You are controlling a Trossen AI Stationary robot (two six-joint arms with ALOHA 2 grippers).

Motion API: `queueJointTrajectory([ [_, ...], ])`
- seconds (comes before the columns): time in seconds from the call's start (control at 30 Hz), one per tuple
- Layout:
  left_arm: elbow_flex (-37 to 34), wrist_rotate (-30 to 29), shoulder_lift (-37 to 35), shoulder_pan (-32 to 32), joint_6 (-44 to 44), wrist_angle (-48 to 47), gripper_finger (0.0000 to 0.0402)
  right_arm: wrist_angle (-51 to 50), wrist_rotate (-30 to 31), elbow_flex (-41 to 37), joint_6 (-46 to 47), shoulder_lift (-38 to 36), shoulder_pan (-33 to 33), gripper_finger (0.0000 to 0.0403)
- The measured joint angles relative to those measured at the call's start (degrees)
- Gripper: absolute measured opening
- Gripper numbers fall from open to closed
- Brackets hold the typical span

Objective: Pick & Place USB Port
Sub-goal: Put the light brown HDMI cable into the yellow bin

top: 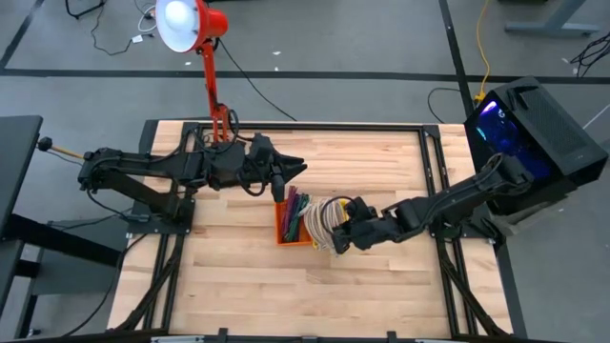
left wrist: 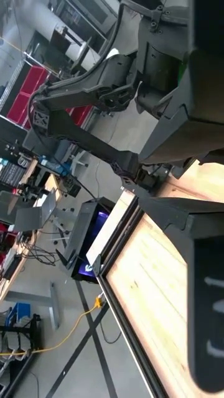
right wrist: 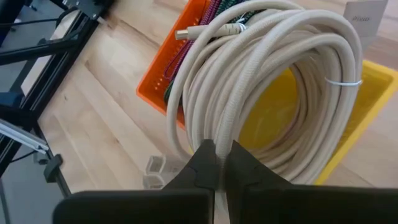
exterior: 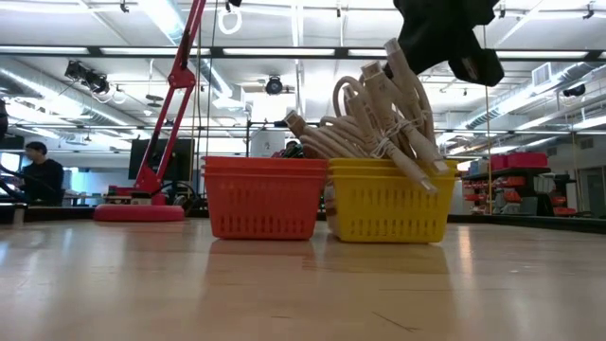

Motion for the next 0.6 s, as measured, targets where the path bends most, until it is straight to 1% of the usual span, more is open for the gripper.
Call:
queueJointTrajectory([
  [0.33,0.00,-0.02,0.00,0.00,0.00,0.40,0.0103,-2.59,-0.79,0.11,-0.48,0.11,-0.27,0.0006],
  [0.5,0.00,-0.03,0.00,0.00,0.00,0.46,0.0103,-2.43,-2.86,0.11,-2.03,0.15,-0.89,0.0006],
  [0.53,0.00,-0.03,0.00,0.00,-0.01,0.46,0.0103,-2.01,-3.10,0.08,-2.39,0.15,-0.93,0.0008],
  [0.6,0.00,-0.03,0.00,0.00,-0.02,0.46,0.0103,-0.82,-3.28,0.00,-3.51,0.24,-0.97,0.0024],
])
